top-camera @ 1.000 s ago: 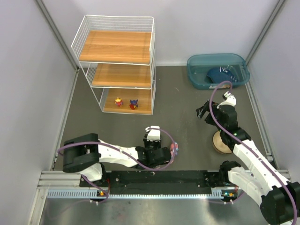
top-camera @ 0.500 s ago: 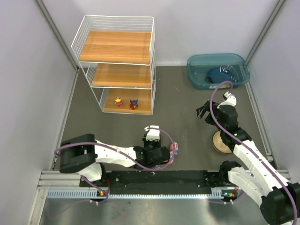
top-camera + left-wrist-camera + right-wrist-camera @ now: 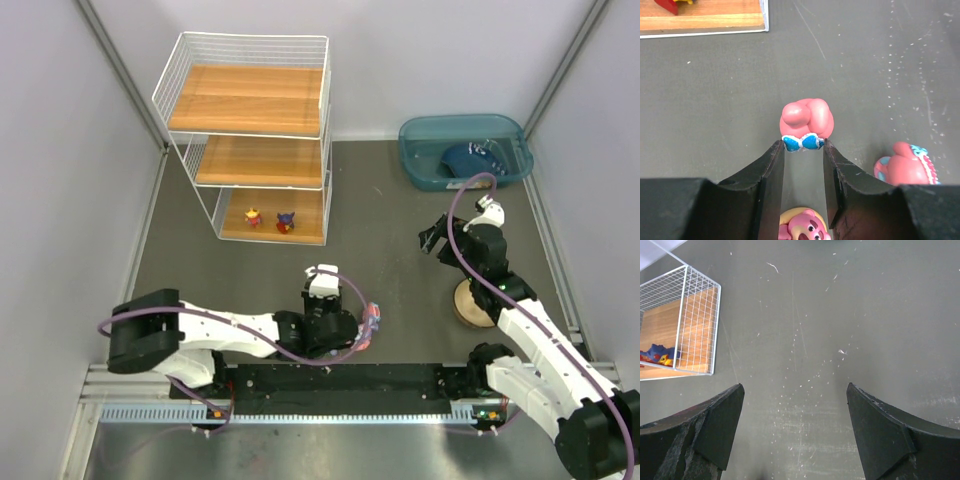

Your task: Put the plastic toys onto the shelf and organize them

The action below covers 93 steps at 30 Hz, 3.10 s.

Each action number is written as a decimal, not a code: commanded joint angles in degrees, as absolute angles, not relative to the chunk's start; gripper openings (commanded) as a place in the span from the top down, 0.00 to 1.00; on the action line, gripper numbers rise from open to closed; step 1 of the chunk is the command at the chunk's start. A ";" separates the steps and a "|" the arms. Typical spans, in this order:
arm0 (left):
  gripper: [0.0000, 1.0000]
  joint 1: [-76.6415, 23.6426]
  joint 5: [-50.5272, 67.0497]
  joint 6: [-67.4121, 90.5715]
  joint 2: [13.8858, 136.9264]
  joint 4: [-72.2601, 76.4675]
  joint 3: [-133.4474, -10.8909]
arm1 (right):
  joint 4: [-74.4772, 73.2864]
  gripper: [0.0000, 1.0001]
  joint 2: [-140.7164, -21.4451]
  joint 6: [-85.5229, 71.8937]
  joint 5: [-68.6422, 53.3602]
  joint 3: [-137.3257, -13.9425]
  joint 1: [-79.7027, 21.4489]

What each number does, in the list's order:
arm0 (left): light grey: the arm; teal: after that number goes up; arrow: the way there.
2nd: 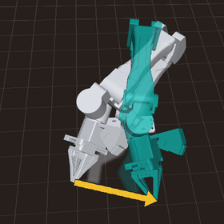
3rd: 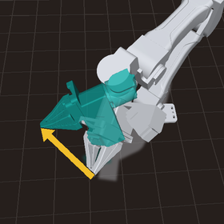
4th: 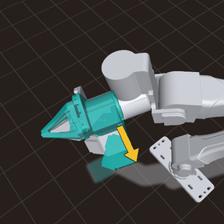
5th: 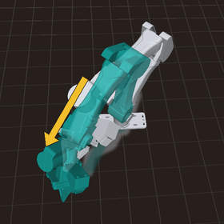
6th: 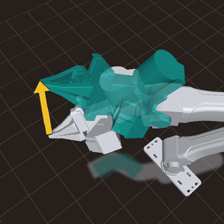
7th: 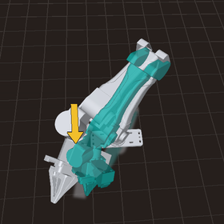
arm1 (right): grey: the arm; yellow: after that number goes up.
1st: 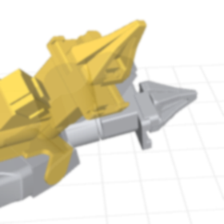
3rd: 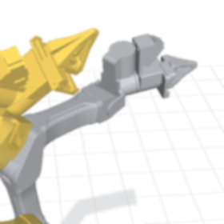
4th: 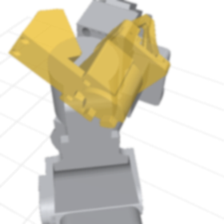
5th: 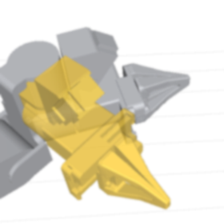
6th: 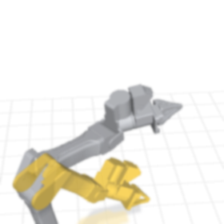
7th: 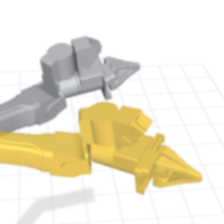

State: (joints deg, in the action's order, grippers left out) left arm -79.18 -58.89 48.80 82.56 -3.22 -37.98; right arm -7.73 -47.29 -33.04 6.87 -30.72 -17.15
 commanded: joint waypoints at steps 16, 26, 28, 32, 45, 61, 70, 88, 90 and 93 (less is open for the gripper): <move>1.00 -79.63 -45.61 32.17 40.80 -16.42 -39.28 | -5.71 0.16 -46.58 -32.70 7.73 -30.23 -17.58; 1.00 -79.72 -45.35 28.31 40.51 -26.62 -50.00 | -5.89 0.15 -46.32 -32.61 7.91 -30.06 -17.58; 1.00 -79.63 -45.61 27.34 41.91 -28.12 -53.76 | -5.89 0.15 -46.32 -32.69 8.08 -30.06 -17.58; 1.00 -79.63 -47.28 21.29 43.94 -30.67 -61.51 | -5.80 0.15 -46.41 -32.26 8.17 -30.15 -17.58; 1.00 -72.97 -45.54 -1.04 53.25 -30.59 -88.04 | -5.80 0.15 -46.67 -32.52 8.35 -30.23 -17.58; 1.00 -46.68 -16.36 -5.10 76.37 -38.66 -121.27 | -6.33 0.15 -46.23 -31.55 9.40 -30.50 -17.58; 1.00 -35.34 -6.34 -2.29 83.84 -39.20 -128.67 | -6.68 0.15 -46.23 -30.76 10.28 -30.76 -17.67; 1.00 -25.40 1.76 2.11 90.35 -41.66 -131.05 | -6.68 0.15 -46.67 -30.41 10.81 -30.76 -17.58; 1.00 -25.14 1.93 2.37 90.61 -41.92 -131.13 | -6.68 0.15 -46.84 -30.41 10.81 -30.76 -17.58; 1.00 -25.05 2.20 2.81 90.97 -42.27 -131.13 | -6.68 0.15 -46.76 -30.41 10.90 -30.76 -17.58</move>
State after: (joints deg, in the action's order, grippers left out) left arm -25.36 0.49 1.41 90.76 -44.25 -128.64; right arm -7.77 -47.24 -31.07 9.87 -29.98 -17.15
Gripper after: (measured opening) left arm 0.380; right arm 0.851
